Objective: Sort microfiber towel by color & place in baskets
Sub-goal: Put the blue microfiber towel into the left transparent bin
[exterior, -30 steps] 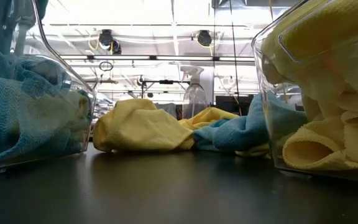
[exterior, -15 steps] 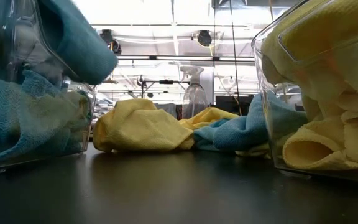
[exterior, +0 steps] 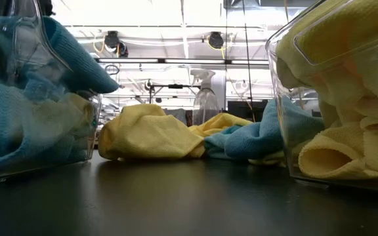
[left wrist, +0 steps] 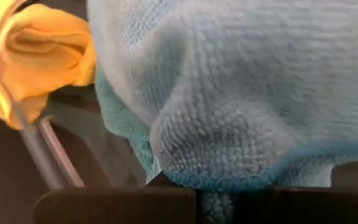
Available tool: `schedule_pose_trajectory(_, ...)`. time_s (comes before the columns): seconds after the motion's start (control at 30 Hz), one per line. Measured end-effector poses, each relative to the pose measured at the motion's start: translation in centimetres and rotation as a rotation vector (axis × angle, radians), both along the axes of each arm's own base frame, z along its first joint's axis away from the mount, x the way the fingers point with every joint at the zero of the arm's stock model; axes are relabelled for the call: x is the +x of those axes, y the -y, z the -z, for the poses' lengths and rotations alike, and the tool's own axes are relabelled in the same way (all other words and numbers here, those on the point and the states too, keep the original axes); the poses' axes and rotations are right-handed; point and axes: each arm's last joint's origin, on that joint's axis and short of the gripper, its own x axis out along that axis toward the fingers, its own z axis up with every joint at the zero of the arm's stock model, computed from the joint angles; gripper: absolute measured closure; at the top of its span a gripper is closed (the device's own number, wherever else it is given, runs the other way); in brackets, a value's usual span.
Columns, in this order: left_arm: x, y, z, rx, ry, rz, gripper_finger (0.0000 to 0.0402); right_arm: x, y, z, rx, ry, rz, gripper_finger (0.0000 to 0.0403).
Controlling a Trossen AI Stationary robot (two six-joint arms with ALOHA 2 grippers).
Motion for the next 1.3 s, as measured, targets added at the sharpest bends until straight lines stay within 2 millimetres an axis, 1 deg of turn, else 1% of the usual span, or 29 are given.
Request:
schedule_pose_trajectory(0.17, 0.7, 0.4, 1.4, -0.001, 0.002, 0.002, 0.0393, 0.6, -0.3, 0.6, -0.010, -0.017, -0.004, 0.0188)
schedule_pose_trajectory(0.3, 1.5, 0.8, 2.0, -0.008, 0.012, 0.007, 0.0393, 1.6, -1.0, 1.4, -0.014, -0.025, -0.020, 0.0188)
schedule_pose_trajectory(0.43, 1.9, 1.1, 2.7, 0.019, -0.009, 0.040, 0.0393, 3.7, -2.3, 2.5, -0.005, 0.008, -0.114, 0.0188)
schedule_pose_trajectory(0.53, 2.0, 1.2, 3.3, 0.038, -0.037, 0.052, 0.0393, 5.7, -3.7, 3.4, 0.010, 0.061, -0.223, 0.0188)
schedule_pose_trajectory(0.67, 2.2, 1.3, 3.7, 0.060, -0.050, 0.044, 0.0385, 8.6, -5.3, 5.5, -0.027, 0.134, -0.358, 0.0188)
schedule_pose_trajectory(0.8, 2.2, 1.2, 3.7, 0.090, -0.039, 0.024, 0.0349, 11.5, -5.7, 7.8, -0.106, 0.200, -0.413, 0.0188)
schedule_pose_trajectory(0.87, 2.3, 1.2, 3.6, 0.102, -0.030, 0.016, 0.0322, 12.7, -5.4, 8.8, -0.129, 0.225, -0.410, 0.0188)
schedule_pose_trajectory(0.97, 2.6, 1.3, 3.1, 0.102, -0.020, 0.010, 0.0280, 14.4, -4.6, 9.7, -0.112, 0.279, -0.391, 0.0188)
schedule_pose_trajectory(1.07, 2.9, 1.4, 2.5, 0.097, -0.001, 0.009, 0.0240, 15.7, -3.7, 10.4, -0.086, 0.328, -0.357, 0.0188)
schedule_pose_trajectory(1.13, 3.2, 1.6, 1.9, 0.096, 0.003, 0.009, 0.0218, 16.2, -3.3, 10.9, -0.064, 0.337, -0.365, 0.0188)
schedule_pose_trajectory(1.3, 3.5, 1.8, -0.3, 0.114, -0.032, 0.011, 0.0184, 17.1, -2.9, 12.4, -0.020, 0.322, -0.392, 0.0188)
